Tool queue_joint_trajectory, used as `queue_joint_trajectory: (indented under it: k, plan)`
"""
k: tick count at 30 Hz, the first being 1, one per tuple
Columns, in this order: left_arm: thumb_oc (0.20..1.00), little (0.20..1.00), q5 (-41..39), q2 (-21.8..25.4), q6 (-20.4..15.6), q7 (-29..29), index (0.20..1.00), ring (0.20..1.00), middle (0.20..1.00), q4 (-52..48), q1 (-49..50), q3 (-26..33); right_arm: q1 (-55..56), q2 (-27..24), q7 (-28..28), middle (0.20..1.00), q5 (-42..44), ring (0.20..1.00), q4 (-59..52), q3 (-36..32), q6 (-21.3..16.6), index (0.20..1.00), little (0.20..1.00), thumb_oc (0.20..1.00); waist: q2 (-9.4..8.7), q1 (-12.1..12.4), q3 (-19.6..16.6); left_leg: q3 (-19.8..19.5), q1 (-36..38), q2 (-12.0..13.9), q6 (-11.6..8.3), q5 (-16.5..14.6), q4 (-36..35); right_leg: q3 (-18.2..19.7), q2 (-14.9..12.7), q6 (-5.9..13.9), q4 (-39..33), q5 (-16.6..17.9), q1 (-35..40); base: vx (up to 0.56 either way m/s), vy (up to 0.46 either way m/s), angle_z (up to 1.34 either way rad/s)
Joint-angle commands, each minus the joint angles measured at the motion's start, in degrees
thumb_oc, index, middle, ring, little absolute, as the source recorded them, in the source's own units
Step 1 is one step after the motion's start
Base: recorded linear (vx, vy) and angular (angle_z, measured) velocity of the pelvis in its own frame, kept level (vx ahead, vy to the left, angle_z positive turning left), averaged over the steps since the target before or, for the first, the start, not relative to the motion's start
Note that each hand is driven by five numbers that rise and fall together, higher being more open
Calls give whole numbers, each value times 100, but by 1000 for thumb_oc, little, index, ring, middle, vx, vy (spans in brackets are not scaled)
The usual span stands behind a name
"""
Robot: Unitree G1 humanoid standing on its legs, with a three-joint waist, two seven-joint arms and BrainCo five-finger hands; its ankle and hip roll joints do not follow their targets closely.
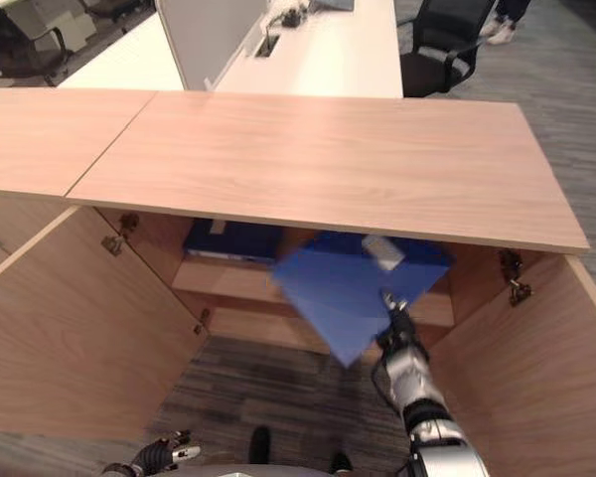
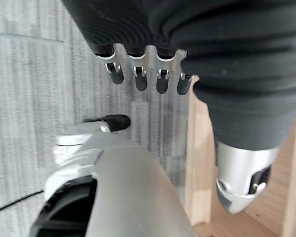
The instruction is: Put the empty folder in the office cabinet
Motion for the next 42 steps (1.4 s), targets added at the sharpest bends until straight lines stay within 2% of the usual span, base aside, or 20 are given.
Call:
queue_joint_trajectory:
  k: [1, 2, 3, 5, 7, 9, 10, 11, 12, 13, 15, 21, 22, 23, 25, 26, 27, 29, 34, 42]
  plan:
    - [1000, 1000, -249, 190, -182, 300, 1000, 1000, 1000, -47, -666, -310, -1316, -358, -359, 200, 919, 200, 454, -423, -700, 200, 200, 200, -7, 342, 579, 248, 171, 216, -239, -526, 80, 201, -314, 410, 365, -93, -387, -180, 7, 11]
    - [1000, 1000, -250, 188, -181, 300, 1000, 1000, 1000, -45, -676, -311, -1329, -366, -351, 200, 924, 200, 466, -425, -699, 200, 200, 200, -6, 347, 580, 251, 163, 217, -239, -525, 81, 204, -314, 410, 372, -95, -400, -186, 12, 4]
    - [1000, 1000, -411, 230, -215, 396, 1000, 1000, 1000, -112, -773, -429, -1925, -637, -579, 200, 1157, 200, 787, -560, -823, 200, 200, 200, 61, 389, 727, 249, -59, 215, -245, -475, 168, 231, -336, 395, 473, -88, -615, -137, 1, -5]
    - [1000, 1000, -485, 227, -223, 461, 1000, 1000, 1000, -116, -863, -484, -2305, -785, -636, 200, 1319, 200, 1027, -621, -868, 200, 200, 200, 87, 436, 778, 275, -267, 215, -253, -480, 286, 238, -353, 388, 571, -86, -811, -142, -3, 4]
    - [1000, 1000, -734, 275, -266, 611, 1000, 1000, 1000, -168, -1011, -572, -3081, -1224, -891, 200, 1474, 200, 1384, -616, -944, 200, 200, 200, 138, 502, 923, 287, -787, 212, -264, -492, 606, 300, -403, 359, 819, -82, -1276, -138, -7, 2]
    - [1000, 1000, -797, 278, -287, 679, 1000, 1000, 1000, -168, -1108, -619, -3425, -1423, -965, 200, 1524, 200, 1534, -571, -981, 200, 200, 200, 161, 538, 953, 293, -1098, 200, -269, -523, 807, 327, -416, 342, 991, -118, -1554, -107, -16, 0]
    - [1000, 1000, -859, 315, -313, 762, 1000, 1000, 1000, -174, -1185, -670, -3797, -1649, -1110, 200, 1618, 200, 1646, -512, -1048, 200, 200, 200, 205, 578, 998, 299, -1438, 214, -282, -571, 1062, 349, -456, 310, 1215, -204, -1863, -121, -22, -5]
    - [1000, 1000, -861, 308, -313, 768, 1000, 1000, 1000, -176, -1206, -673, -3835, -1671, -1114, 200, 1622, 200, 1668, -503, -1045, 200, 200, 200, 209, 584, 982, 296, -1504, 214, -283, -587, 1109, 352, -459, 307, 1260, -222, -1928, -70, -29, -3]
    - [1000, 1000, -842, 353, -338, 855, 1000, 1000, 1000, -202, -1247, -758, -4131, -1840, -1244, 200, 1706, 200, 1736, -457, -1127, 200, 200, 200, 261, 622, 984, 274, -1798, 192, -297, -729, 1374, 355, -471, 289, 1639, -395, -2285, -33, -11, -4]
    - [1000, 1000, -841, 344, -337, 859, 1000, 1000, 1000, -203, -1266, -758, -4158, -1856, -1244, 200, 1710, 200, 1747, -449, -1127, 200, 200, 200, 263, 624, 974, 274, -1872, 185, -291, -685, 1400, 355, -479, 285, 1664, -358, -2356, -20, -19, 3]
    - [1000, 1000, -870, 407, -391, 978, 1000, 1000, 1000, -262, -1366, -842, -4540, -2095, -1437, 200, 1754, 200, 1824, -345, -1252, 200, 200, 200, 341, 649, 931, 267, -2399, 144, -331, -884, 1856, 379, -534, 259, 2282, -633, -2942, -27, -11, 16]
    - [1000, 1000, -910, 560, -501, 1156, 1000, 1000, 1000, -422, -1439, -955, -5240, -2461, -1772, 200, 1789, 200, 1870, -132, -1488, 200, 200, 200, 499, 690, 887, 287, -3252, 134, -383, -1061, 2535, 390, -667, 265, 3097, -845, -3831, -15, -7, 18]
    - [1000, 1000, -912, 548, -497, 1157, 1000, 1000, 1000, -426, -1453, -951, -5277, -2471, -1783, 200, 1786, 200, 1883, -109, -1489, 200, 200, 200, 501, 692, 856, 286, -3335, 130, -383, -1083, 2589, 396, -675, 265, 3152, -868, -3913, 100, -33, 6]
    - [1000, 1000, -909, 601, -526, 1181, 1000, 1000, 1000, -470, -1439, -983, -5510, -2553, -1882, 200, 1703, 200, 1825, 37, -1528, 200, 200, 200, 526, 707, 785, 265, -3461, 139, -415, -1284, 2748, 460, -686, 303, 3371, -1089, -4060, 92, -20, 3]
    - [1000, 1000, -934, 623, -525, 1195, 1000, 1000, 1000, -510, -1438, -992, -5699, -2628, -1944, 200, 1650, 200, 1800, 161, -1532, 200, 200, 200, 545, 721, 759, 263, -3629, 140, -418, -1331, 2901, 446, -718, 310, 3532, -1155, -4213, 20, -18, 5]
    - [1000, 1000, -941, 655, -534, 1204, 1000, 1000, 1000, -526, -1403, -1003, -5833, -2674, -1972, 200, 1620, 200, 1786, 250, -1552, 200, 200, 200, 566, 743, 791, 298, -3767, 138, -400, -1220, 2982, 404, -743, 285, 3630, -1054, -4354, 55, -22, 8]
    - [1000, 1000, -921, 674, -533, 1212, 1000, 1000, 1000, -530, -1391, -1013, -5975, -2698, -1998, 200, 1596, 200, 1777, 340, -1564, 200, 200, 200, 570, 758, 725, 266, -3814, 136, -422, -1428, 3097, 457, -742, 326, 3790, -1264, -4415, 27, -10, 8]
    - [1000, 1000, -841, 715, -531, 1228, 1000, 1000, 1000, -550, -1369, -1128, -6454, -2731, -2091, 200, 1552, 200, 1708, 659, -1629, 200, 200, 200, 618, 817, 663, 251, -4114, 123, -404, -1543, 3371, 491, -796, 357, 4133, -1387, -4743, 97, -16, 8]
    - [1000, 1000, -722, 816, -515, 1168, 1000, 1000, 1000, -651, -1391, -1381, -6998, -2738, -2145, 200, 1555, 200, 1505, 1113, -1743, 200, 200, 200, 675, 880, 595, 182, -4380, 42, -352, -1604, 3538, 520, -830, 365, 4416, -1496, -5041, 46, 5, 4]
    - [1000, 1000, -768, 845, -520, 1172, 1000, 1000, 1000, -825, -1476, -1446, -7037, -2788, -2204, 200, 1679, 200, 1565, 1163, -1775, 200, 200, 200, 804, 965, 576, 133, -4465, -137, -272, -1544, 3347, 566, -842, 362, 4480, -1521, -5263, 16, 24, 7]
